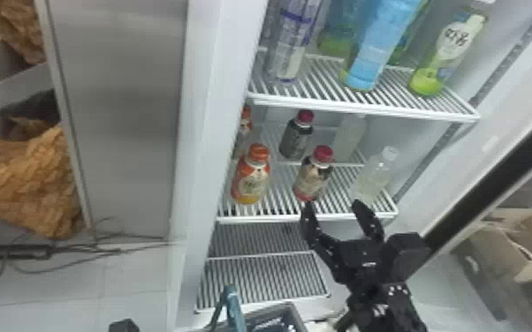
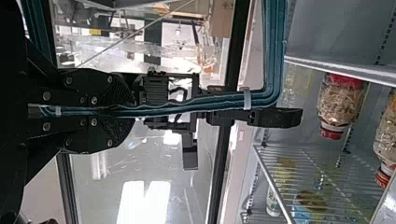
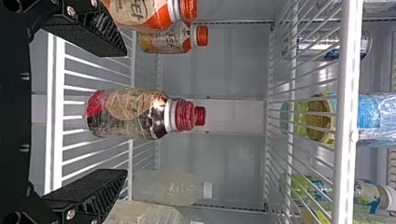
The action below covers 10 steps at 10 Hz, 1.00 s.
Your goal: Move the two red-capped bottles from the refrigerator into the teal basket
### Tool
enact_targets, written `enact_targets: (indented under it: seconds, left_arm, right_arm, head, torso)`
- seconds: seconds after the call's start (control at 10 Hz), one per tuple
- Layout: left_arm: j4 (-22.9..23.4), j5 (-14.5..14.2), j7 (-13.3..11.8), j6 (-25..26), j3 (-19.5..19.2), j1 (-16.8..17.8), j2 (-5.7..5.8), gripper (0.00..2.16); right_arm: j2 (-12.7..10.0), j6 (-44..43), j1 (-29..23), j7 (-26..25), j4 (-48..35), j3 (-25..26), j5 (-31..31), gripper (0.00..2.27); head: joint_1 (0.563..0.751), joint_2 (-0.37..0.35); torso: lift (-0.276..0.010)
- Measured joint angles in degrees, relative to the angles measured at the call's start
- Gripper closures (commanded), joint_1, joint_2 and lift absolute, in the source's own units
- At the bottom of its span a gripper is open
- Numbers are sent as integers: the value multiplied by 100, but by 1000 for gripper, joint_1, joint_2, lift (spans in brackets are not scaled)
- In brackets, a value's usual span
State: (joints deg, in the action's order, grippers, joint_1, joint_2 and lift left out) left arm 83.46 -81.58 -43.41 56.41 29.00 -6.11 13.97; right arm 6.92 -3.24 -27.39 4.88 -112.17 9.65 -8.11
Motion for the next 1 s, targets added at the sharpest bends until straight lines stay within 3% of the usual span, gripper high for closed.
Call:
enact_targets:
  seconds: [0.7,1.0]
  left_arm:
    - [0,0,7,-1,26,42,0,1087]
    - [0,0,9,6,37,56,0,1087]
  right_arm:
    - [20,0,97,75,138,1,23,122]
    - [56,6,366,172,413,-5,55,122]
  head:
    - [695,-350]
    - [695,-350]
  torso:
    - [-228]
    - [-228]
